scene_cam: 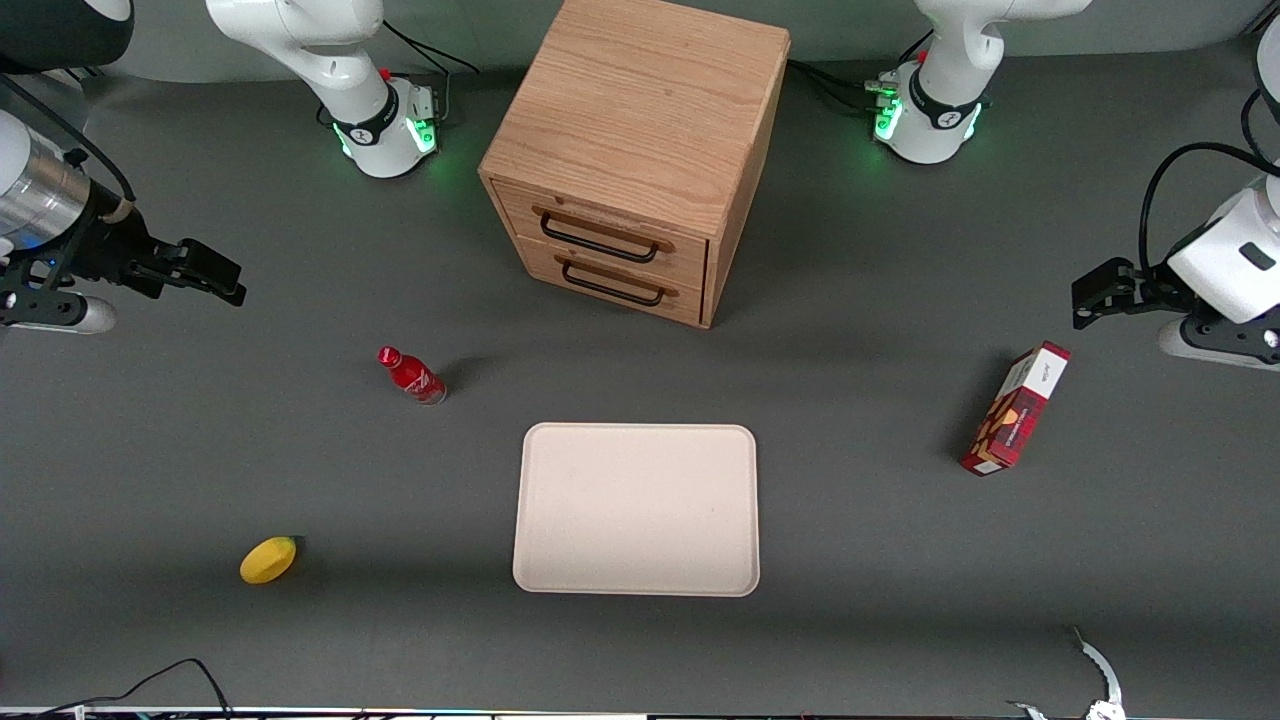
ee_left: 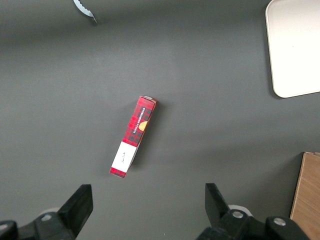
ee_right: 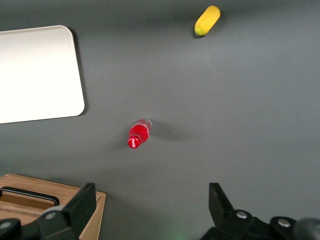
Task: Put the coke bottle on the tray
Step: 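Move the right gripper down over the small red Coca-Cola bottle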
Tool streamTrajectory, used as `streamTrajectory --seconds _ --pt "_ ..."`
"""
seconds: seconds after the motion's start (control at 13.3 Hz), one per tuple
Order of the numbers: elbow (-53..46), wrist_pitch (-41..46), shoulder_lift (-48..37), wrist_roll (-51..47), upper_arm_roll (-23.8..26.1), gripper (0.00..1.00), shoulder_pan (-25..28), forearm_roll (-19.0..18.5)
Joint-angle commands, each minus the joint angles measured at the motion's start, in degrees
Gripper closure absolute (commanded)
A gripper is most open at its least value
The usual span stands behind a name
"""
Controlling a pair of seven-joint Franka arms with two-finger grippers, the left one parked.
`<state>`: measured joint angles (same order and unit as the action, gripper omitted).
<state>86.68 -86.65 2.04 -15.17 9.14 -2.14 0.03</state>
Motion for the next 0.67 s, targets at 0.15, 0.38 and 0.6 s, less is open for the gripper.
streamTrajectory --seconds 0.15,0.38,0.6 --pt "-1.69 2.27 1.04 -0.65 -0.27 0.00 0.74 0.93" --pt "4.69 -3.66 1.39 -0.74 0.87 0.00 1.00 2.68" --pt "19.61 -20.25 0.78 -4.85 2.36 0.00 1.52 4.45"
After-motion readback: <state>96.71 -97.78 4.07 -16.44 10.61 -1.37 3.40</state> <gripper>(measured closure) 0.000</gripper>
